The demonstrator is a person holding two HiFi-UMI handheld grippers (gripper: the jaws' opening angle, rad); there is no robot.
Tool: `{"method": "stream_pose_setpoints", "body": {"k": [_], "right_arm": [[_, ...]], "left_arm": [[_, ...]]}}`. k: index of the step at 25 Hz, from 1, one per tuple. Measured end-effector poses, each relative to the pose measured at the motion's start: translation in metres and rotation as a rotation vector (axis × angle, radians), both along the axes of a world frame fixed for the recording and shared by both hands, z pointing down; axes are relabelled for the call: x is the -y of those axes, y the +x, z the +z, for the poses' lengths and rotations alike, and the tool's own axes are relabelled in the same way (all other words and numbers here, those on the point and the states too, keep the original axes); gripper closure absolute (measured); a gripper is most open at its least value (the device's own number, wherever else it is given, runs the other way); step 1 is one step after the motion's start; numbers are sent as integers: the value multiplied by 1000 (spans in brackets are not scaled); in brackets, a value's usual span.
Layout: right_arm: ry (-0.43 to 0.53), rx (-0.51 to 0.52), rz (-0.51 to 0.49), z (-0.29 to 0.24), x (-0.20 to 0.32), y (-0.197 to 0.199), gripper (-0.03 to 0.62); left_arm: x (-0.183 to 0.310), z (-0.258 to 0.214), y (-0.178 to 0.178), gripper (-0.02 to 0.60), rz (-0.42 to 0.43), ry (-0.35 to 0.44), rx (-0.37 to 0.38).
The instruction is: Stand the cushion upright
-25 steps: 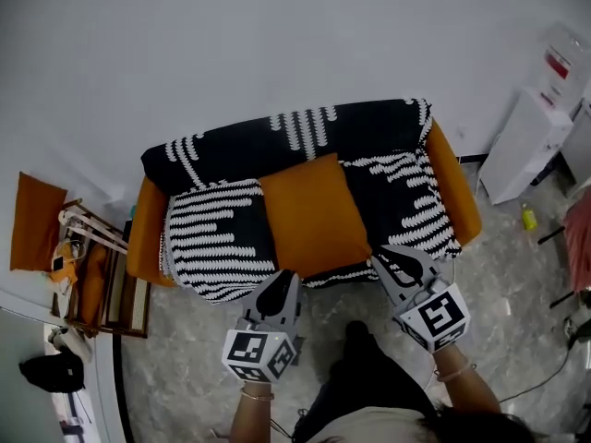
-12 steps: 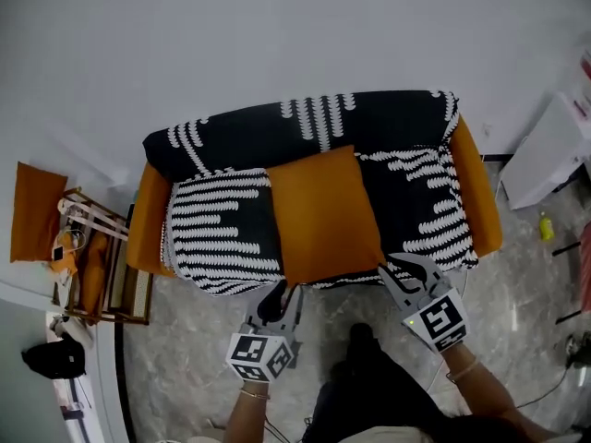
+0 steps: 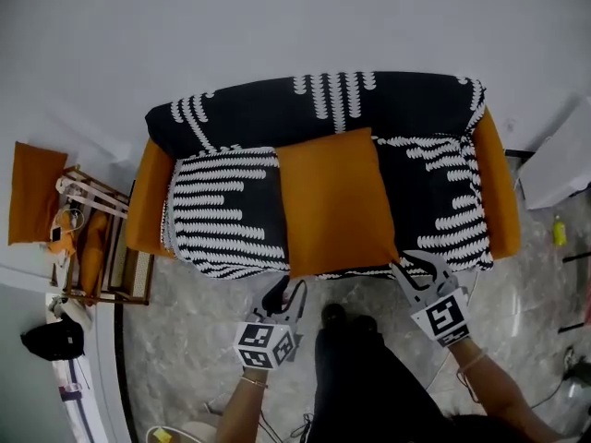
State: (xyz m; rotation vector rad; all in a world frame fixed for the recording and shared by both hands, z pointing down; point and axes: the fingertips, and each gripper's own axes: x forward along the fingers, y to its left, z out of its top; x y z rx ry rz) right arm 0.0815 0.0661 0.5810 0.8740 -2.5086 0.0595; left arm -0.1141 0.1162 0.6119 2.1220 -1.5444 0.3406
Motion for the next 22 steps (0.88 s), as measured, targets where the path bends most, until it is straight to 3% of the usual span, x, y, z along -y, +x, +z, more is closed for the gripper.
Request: {"method": "stream_pose_setpoints", "body": {"k": [12, 22], "right_arm": [[-117, -104, 22, 111, 24, 10, 494], [-214, -164, 55, 199, 34, 19, 493]], "left_arm": [[29, 94, -20, 376, 2, -136, -49], [40, 175, -38, 356, -28, -227, -31]]}}
